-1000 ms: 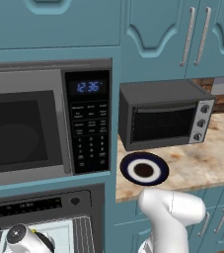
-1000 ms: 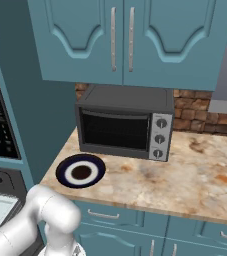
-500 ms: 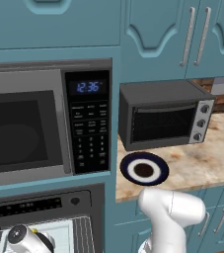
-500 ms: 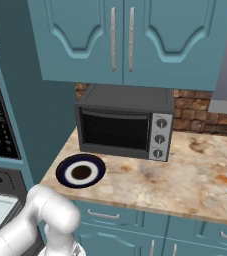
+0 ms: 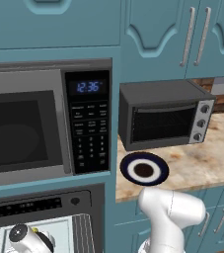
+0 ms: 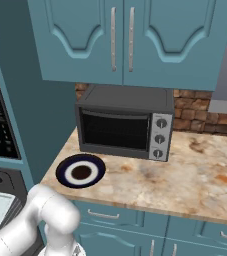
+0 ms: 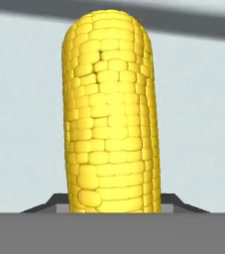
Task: Place the corn on the rack of the oven.
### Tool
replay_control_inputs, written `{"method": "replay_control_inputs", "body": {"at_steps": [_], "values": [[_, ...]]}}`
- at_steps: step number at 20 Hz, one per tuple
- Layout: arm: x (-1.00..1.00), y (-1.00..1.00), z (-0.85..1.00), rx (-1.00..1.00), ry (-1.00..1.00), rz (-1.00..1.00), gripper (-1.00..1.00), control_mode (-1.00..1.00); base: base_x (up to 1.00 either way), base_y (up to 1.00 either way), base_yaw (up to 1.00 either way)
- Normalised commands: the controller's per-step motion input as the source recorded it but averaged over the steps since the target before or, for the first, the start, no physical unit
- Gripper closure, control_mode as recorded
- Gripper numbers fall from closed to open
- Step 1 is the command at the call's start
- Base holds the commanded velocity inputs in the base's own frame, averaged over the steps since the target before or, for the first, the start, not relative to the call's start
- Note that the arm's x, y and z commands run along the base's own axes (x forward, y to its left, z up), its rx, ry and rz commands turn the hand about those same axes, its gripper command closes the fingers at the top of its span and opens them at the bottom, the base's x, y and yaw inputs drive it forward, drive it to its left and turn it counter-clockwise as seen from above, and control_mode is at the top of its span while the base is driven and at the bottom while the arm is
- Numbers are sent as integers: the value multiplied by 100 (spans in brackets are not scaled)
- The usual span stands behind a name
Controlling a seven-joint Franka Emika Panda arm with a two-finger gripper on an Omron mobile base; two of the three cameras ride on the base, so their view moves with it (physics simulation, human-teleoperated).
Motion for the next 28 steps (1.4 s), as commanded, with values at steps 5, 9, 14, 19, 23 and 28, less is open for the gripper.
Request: {"method": "replay_control_inputs", "body": {"at_steps": [5,9,14,19,23,28], "values": [[0,0,0,0,0,0,-100,-100,0,0,0],[-14,0,17,0,0,0,-100,-100,0,0,0],[-43,0,59,0,-4,0,-100,-100,0,0,0],[-59,-8,76,0,-5,0,-100,-100,0,0,0],[-66,-32,73,5,-3,0,-100,-100,0,0,0],[-80,-22,33,4,-2,0,-100,-100,0,0,0]]}}
